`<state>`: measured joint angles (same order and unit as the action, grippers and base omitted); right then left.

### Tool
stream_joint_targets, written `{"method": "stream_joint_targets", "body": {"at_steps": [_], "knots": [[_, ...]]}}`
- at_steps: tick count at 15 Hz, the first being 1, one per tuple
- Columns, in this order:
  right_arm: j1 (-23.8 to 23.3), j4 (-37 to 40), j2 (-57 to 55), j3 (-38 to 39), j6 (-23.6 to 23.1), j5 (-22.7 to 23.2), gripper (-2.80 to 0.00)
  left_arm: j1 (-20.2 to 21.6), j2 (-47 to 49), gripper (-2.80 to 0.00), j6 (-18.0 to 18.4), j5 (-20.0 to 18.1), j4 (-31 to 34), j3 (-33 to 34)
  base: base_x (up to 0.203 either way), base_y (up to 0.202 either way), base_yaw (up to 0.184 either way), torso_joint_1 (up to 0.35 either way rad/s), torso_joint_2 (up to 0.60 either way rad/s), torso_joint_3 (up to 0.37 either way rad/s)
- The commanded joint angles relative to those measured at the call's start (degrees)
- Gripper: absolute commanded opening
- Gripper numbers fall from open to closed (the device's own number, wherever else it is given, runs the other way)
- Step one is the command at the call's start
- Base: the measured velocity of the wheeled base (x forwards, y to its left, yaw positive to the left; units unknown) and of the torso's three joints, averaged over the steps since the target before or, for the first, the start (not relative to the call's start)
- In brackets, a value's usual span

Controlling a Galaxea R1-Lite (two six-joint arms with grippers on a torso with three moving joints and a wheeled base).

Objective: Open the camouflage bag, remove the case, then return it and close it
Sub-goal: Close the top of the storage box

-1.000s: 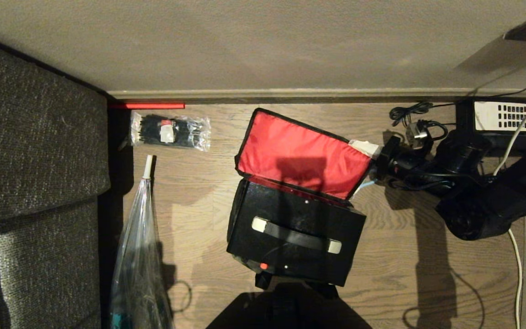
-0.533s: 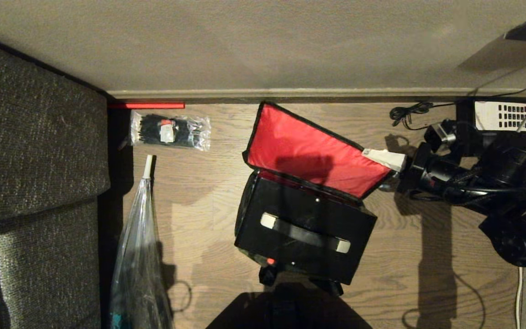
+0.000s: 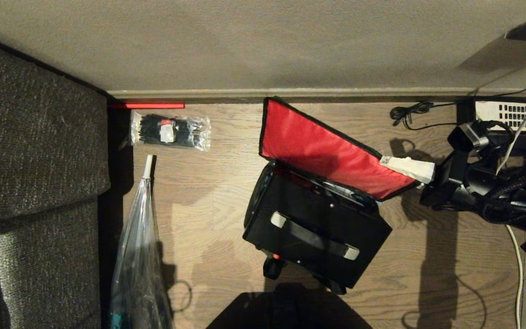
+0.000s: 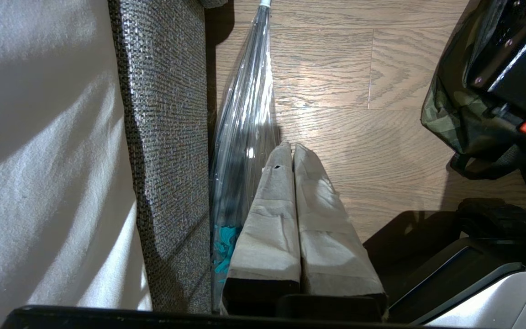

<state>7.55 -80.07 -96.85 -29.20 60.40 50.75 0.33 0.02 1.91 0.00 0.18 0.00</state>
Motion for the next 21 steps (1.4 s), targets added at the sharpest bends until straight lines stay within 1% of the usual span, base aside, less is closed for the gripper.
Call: {"method": "stream_joint_targets", "body": {"at_steps": [1, 4, 7, 8, 9, 11, 15, 21], "knots": [[0.01, -0.46, 1.48, 2.58, -1.67, 0.95, -2.80, 0.02, -0.11, -2.80, 0.03, 0.00, -0.01, 0.09, 0.000, 0.000, 0.000, 0.000, 0.00, 0.000], [-0.84, 1.80, 1.58, 5.56, -14.41, 1.90, -2.80, 0.02, -0.11, -2.80, 0.03, 0.00, -0.01, 0.09, 0.000, 0.000, 0.000, 0.000, 0.00, 0.000], [-1.92, 11.33, 2.05, 7.16, -27.25, 1.07, -2.80, 0.02, -0.11, -2.80, 0.03, 0.00, -0.01, 0.09, 0.000, 0.000, 0.000, 0.000, 0.00, 0.000], [-2.22, 13.20, 2.18, 7.94, -31.48, 0.77, -2.80, 0.02, -0.11, -2.80, 0.03, 0.00, -0.01, 0.09, 0.000, 0.000, 0.000, 0.000, 0.00, 0.000], [-2.39, 13.63, 2.54, 9.47, -34.08, 0.57, -2.80, 0.02, -0.11, -2.80, 0.03, 0.00, -0.01, 0.09, 0.000, 0.000, 0.000, 0.000, 0.00, 0.000], [-2.45, 13.45, 3.79, 10.97, -35.19, 0.58, -2.80, -0.02, -0.11, -2.80, 0.03, 0.00, -0.01, 0.09, 0.000, 0.000, 0.000, 0.000, 0.00, 0.000], [-2.45, 13.59, 4.13, 9.26, -35.06, 0.72, -2.80, 0.02, -0.11, -2.80, 0.03, 0.00, -0.01, 0.09, 0.000, 0.000, 0.000, 0.000, 0.00, 0.000], [-3.13, 12.76, 12.32, 8.65, -34.96, 0.59, -2.80, 0.02, -0.11, -2.80, 0.03, 0.00, -0.01, 0.09, 0.000, 0.000, 0.000, 0.000, 0.00, 0.000]]}}
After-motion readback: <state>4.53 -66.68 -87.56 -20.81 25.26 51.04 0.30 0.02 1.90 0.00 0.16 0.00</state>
